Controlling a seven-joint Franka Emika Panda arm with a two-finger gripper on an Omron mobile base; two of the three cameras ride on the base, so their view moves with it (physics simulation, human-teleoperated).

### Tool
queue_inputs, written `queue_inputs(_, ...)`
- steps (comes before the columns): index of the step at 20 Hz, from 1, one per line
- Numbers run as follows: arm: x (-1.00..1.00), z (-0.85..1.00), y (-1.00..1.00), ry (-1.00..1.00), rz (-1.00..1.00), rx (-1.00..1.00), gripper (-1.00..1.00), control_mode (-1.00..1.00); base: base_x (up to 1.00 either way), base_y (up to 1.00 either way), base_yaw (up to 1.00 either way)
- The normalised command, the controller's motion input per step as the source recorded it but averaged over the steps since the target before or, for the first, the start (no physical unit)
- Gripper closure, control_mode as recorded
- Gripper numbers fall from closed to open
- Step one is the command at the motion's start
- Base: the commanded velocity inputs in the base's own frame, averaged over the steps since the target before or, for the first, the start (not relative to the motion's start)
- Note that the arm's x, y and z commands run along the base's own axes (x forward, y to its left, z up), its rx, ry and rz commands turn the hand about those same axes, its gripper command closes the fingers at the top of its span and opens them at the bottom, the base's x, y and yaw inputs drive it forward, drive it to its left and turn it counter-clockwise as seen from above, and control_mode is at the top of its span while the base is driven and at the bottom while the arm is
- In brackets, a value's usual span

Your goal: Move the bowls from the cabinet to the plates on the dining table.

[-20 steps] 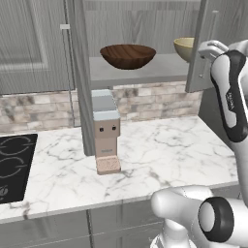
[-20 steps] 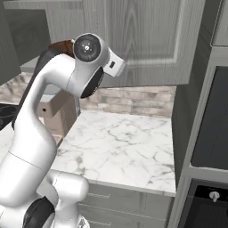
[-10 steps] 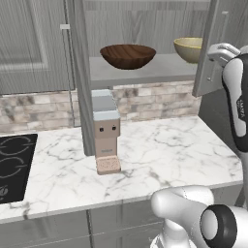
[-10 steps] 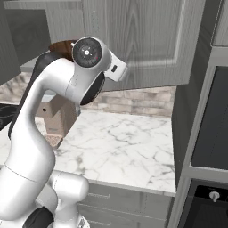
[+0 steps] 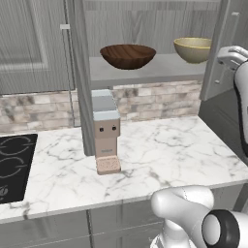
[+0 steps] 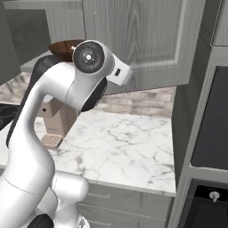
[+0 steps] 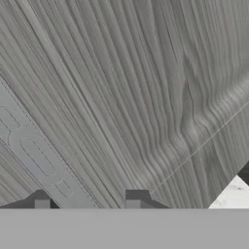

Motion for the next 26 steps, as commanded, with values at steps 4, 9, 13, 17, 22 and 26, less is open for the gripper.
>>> queue_inputs(4,-0.19,-0.09,-0.87,0.00,0.00,0.00,1.00,-1.00,0.00,0.00,0.00)
queue_inputs(9,-0.15,-0.09,-0.89,0.00,0.00,0.00,1.00,-1.00,0.00,0.00,0.00)
queue_inputs(13,-0.19,-0.08,-0.88,0.00,0.00,0.00,1.00,-1.00,0.00,0.00,0.00)
queue_inputs(17,-0.23,-0.09,-0.84,0.00,-0.01,0.00,1.00,-1.00,0.00,0.00,0.00)
queue_inputs(22,-0.33,-0.06,-0.87,0.00,-0.02,0.00,1.00,-1.00,0.00,0.00,0.00)
queue_inputs(26,-0.39,-0.04,-0.79,0.00,-0.02,0.00,1.00,-1.00,0.00,0.00,0.00)
